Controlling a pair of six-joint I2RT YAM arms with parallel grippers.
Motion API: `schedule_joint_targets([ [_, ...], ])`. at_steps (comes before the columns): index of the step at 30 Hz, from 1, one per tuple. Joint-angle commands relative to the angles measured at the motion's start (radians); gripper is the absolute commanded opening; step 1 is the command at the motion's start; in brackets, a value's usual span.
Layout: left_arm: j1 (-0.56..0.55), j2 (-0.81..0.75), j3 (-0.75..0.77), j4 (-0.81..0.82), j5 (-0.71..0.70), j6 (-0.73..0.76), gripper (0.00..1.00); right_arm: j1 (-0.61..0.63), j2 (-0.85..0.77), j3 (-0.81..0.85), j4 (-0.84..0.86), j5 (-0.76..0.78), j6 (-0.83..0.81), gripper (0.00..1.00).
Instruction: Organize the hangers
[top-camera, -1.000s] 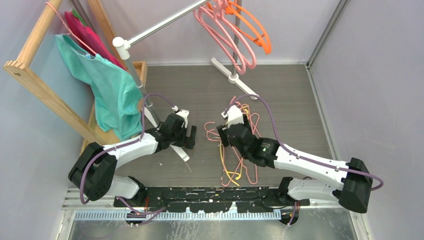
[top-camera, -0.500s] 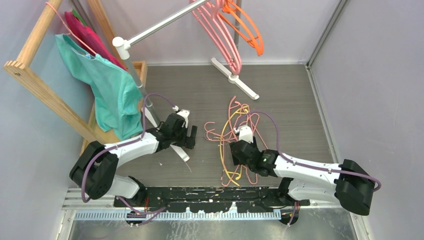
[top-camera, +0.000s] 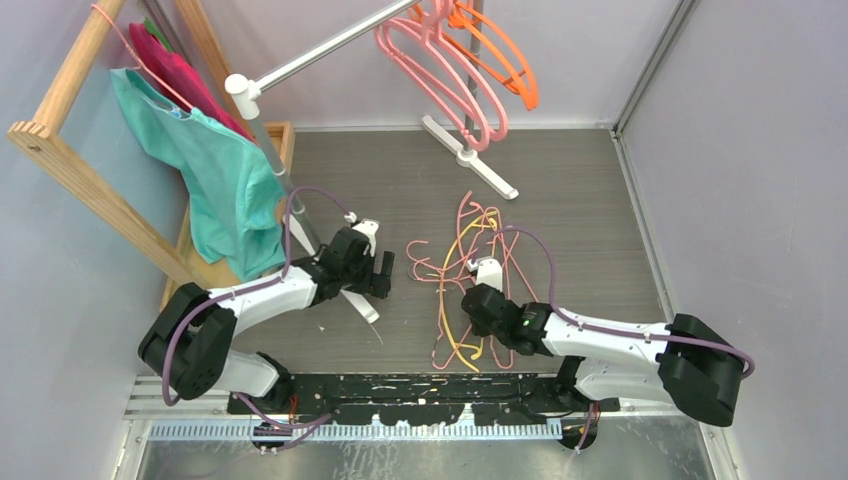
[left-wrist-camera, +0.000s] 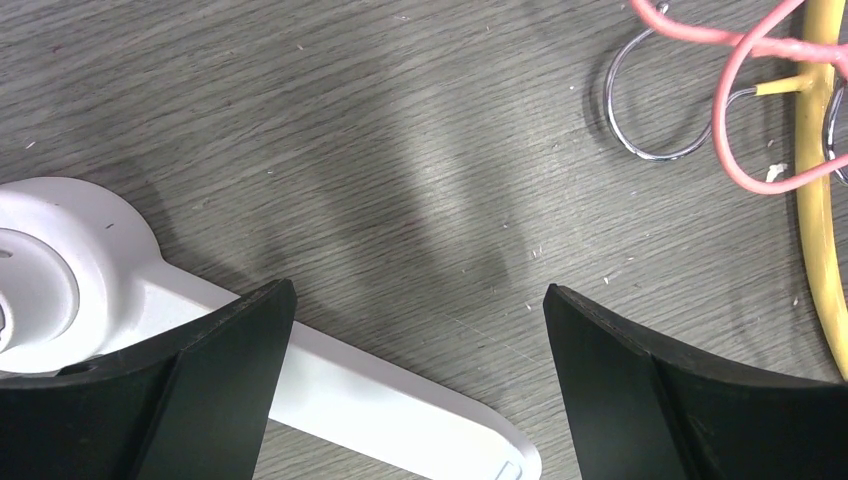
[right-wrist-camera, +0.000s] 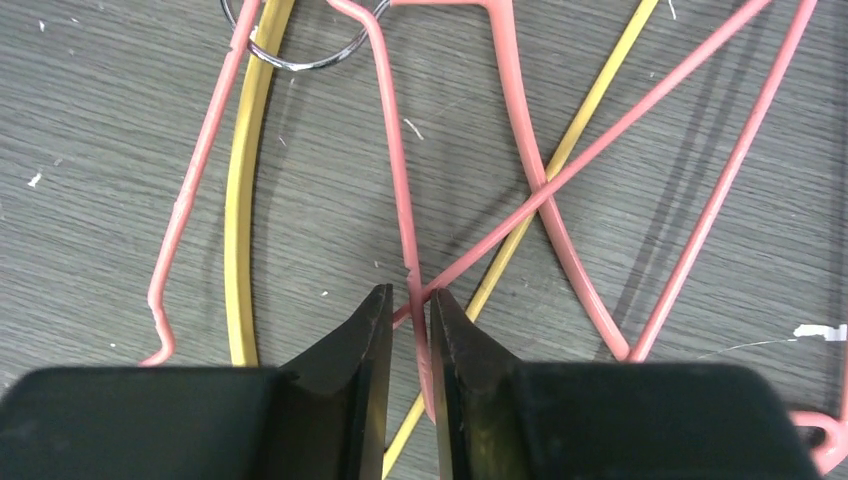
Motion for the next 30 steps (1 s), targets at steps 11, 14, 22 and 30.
schedule_joint_targets([
  [11, -0.001, -0.058, -0.044, 0.042, -0.008, -0.023, 0.98, 0.002, -0.174, 0.035, -0.047, -0.044, 0.054, 0.01],
  [14, -0.001, -0.064, -0.046, 0.042, -0.009, -0.024, 0.98, 0.002, -0.260, 0.095, -0.074, -0.033, 0.044, 0.01],
  [22, 0.000, -0.062, -0.043, 0.043, -0.011, -0.018, 0.98, 0.002, -0.333, 0.280, 0.037, -0.108, 0.026, 0.01],
  [30, -0.001, -0.062, -0.034, 0.040, -0.015, -0.018, 0.98, 0.001, -0.167, 0.495, 0.167, -0.333, -0.023, 0.01],
])
